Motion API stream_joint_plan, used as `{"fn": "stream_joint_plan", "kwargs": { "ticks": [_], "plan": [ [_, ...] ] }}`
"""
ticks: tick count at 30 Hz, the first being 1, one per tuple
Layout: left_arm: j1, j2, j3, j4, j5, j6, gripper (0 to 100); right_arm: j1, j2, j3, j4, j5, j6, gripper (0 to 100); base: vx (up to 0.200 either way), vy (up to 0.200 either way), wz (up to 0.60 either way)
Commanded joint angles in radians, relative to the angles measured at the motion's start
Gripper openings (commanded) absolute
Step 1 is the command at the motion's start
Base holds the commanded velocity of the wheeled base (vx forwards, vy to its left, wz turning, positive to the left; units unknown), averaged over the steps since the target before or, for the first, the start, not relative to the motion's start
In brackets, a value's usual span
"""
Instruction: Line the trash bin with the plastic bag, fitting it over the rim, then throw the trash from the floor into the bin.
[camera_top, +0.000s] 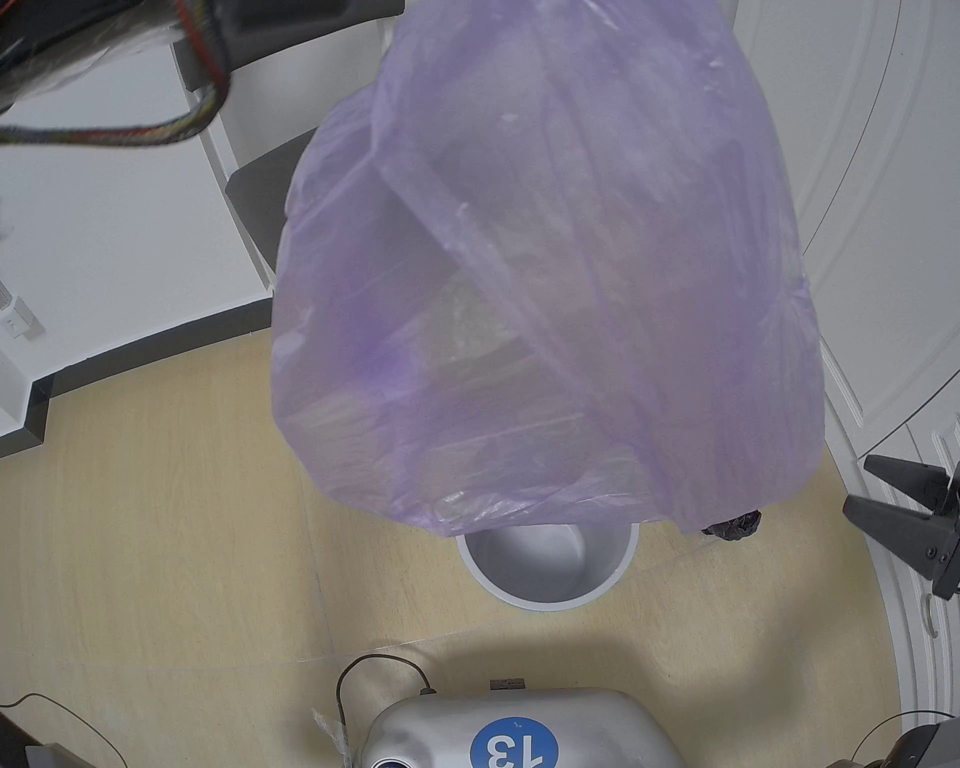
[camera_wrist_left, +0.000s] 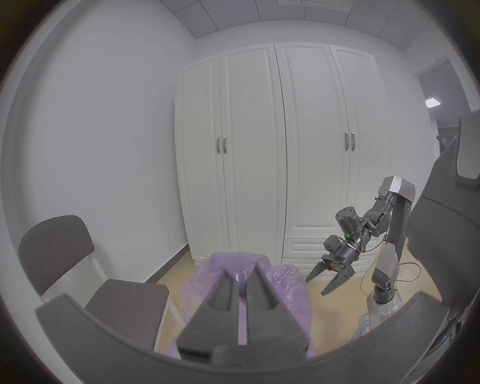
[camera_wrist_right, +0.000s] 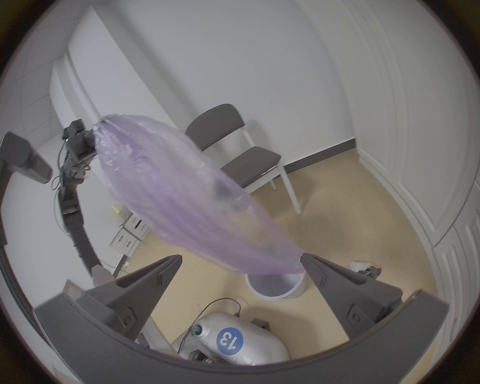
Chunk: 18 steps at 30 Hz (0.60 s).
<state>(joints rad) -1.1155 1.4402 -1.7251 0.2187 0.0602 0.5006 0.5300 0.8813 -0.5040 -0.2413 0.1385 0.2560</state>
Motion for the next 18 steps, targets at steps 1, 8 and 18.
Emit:
{"fn": "stream_joint_plan", "kwargs": {
  "ticks": [1, 8, 18],
  "plan": [
    [-0.01, 0.005, -0.008, -0.001, 0.001, -0.001, 0, 0.048, 0.002, -0.01, 0.004, -0.05, 0.006, 100, 0.0, 0.0, 0.0],
    [-0.01, -0.007, 0.004, -0.001, 0.001, -0.001, 0, -0.1, -0.001, -0.068, 0.002, -0.073, 0.06, 100, 0.0, 0.0, 0.0],
    [-0.047, -0.015, 0.002, 0.001, 0.001, -0.002, 0, -0.168, 0.203, -0.07, -0.102, -0.08, 0.123, 100, 0.0, 0.0, 0.0]
  ]
}}
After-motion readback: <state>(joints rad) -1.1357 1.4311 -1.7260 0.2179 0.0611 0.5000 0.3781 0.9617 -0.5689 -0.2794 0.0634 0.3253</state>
